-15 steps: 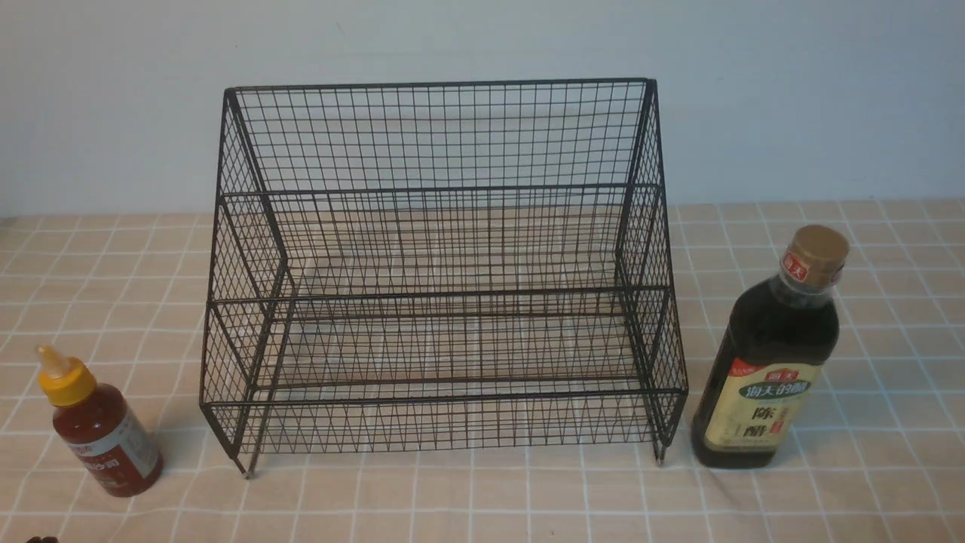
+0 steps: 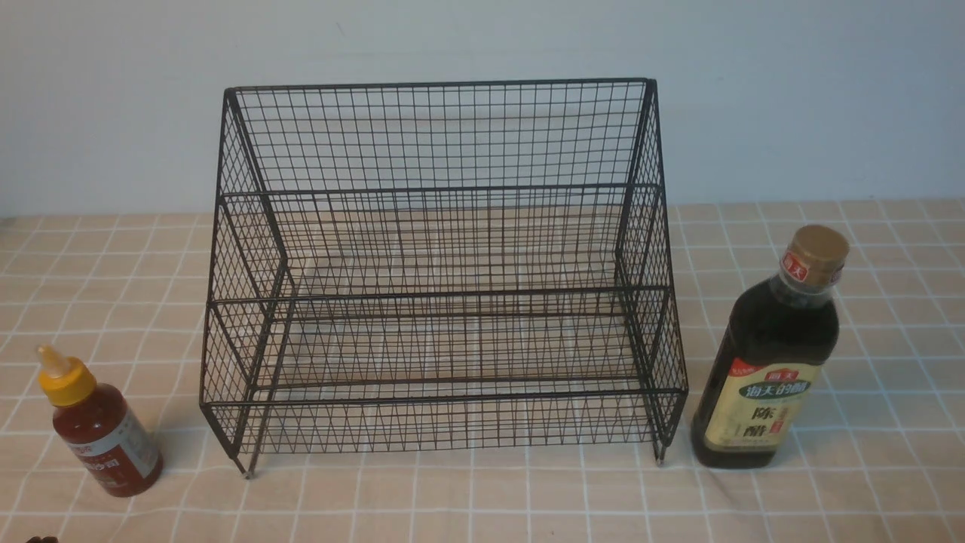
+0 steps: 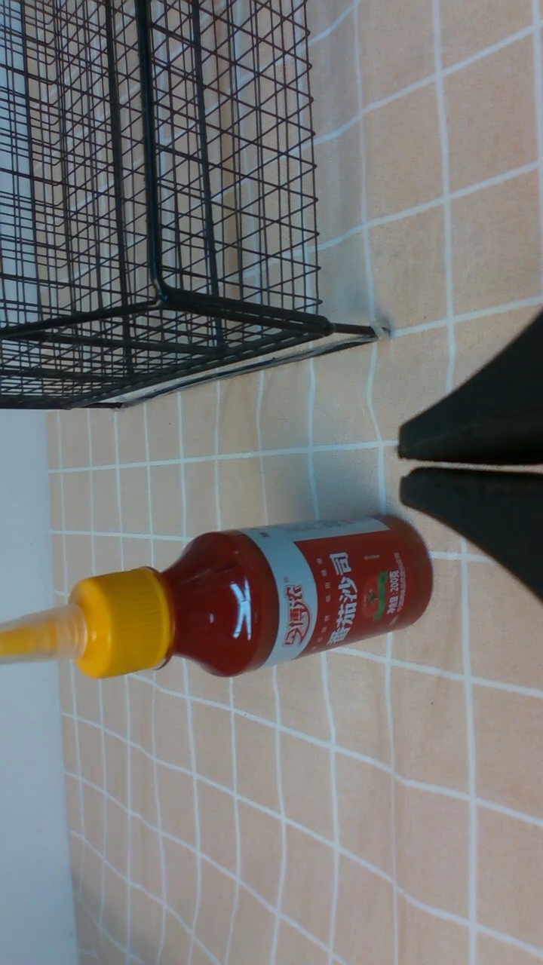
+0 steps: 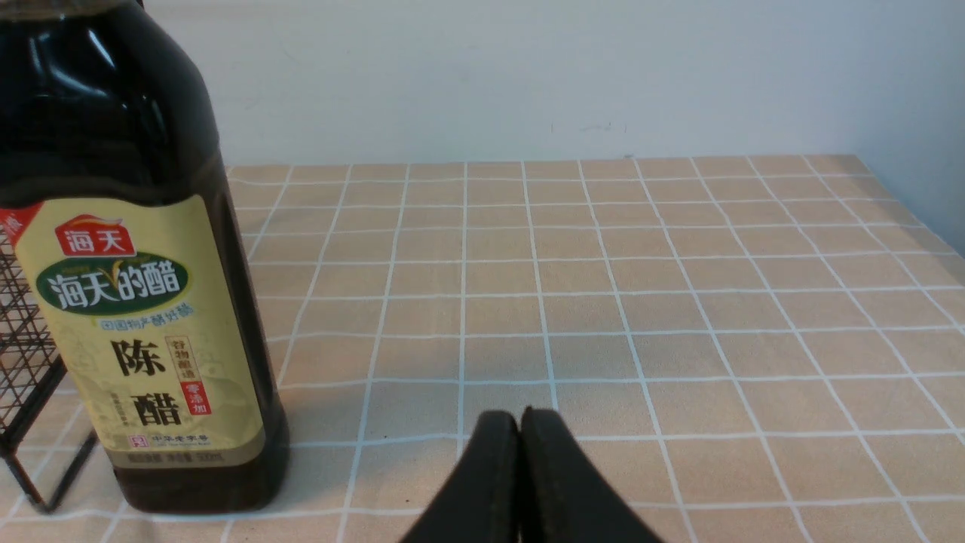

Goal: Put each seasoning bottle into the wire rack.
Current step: Use the left arm to grab the condiment bottle closest to it

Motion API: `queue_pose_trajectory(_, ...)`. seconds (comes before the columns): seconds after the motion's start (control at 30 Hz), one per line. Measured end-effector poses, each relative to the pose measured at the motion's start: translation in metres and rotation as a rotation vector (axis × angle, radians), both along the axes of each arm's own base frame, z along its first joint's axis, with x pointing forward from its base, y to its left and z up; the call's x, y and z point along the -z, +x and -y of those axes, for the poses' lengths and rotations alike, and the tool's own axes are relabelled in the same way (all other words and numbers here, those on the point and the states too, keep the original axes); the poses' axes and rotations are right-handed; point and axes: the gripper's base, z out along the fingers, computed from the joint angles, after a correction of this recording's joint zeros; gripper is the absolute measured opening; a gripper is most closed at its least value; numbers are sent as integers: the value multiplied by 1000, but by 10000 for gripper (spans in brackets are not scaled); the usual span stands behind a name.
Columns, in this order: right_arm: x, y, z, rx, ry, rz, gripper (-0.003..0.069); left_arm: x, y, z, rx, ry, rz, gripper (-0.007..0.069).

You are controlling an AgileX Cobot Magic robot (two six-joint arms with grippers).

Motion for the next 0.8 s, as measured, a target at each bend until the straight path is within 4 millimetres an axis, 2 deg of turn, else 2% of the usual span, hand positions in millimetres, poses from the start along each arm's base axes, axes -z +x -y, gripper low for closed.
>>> queue_pose_trajectory(0.37, 0, 0, 0, 0, 0, 0, -14, -1, 0, 0, -1, -10, 7, -7)
queue_pose_trajectory(0.43, 0, 0, 0, 0, 0, 0, -14, -3, 1, 2, -4, -76, 41, -7)
queue_pose_trajectory(0.53, 0, 0, 0, 0, 0, 0, -14, -21, 4, 3, -35, -344, 224, -7)
queue_pose_trajectory(0.63, 0, 0, 0, 0, 0, 0, -14, -36, 4, -2, -68, -505, 396, -7)
queue_pose_trajectory(0.73, 0, 0, 0, 0, 0, 0, -14, -50, 1, -9, -106, -586, 563, -7)
queue_pose_trajectory(0.8, 0, 0, 0, 0, 0, 0, -14, -65, -5, -16, -143, -621, 743, -7)
